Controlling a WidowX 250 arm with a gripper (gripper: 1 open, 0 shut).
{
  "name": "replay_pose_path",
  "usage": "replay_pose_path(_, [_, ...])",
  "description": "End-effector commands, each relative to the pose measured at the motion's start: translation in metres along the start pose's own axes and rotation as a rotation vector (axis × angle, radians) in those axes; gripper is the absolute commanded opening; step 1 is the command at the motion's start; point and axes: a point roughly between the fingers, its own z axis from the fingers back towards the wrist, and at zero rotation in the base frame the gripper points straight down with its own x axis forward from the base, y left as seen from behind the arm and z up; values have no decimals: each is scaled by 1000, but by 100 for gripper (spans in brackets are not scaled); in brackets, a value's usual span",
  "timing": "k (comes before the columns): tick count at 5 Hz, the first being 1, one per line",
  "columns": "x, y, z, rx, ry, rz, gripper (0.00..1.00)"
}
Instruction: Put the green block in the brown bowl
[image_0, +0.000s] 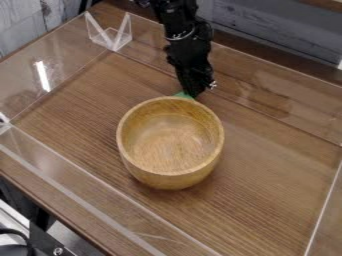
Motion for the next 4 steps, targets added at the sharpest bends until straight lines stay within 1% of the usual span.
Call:
replay_pose_path(1, [7,4,26,28,-40,10,0])
replay_pose_path(4, [-5,-5,34,-12,18,58,0])
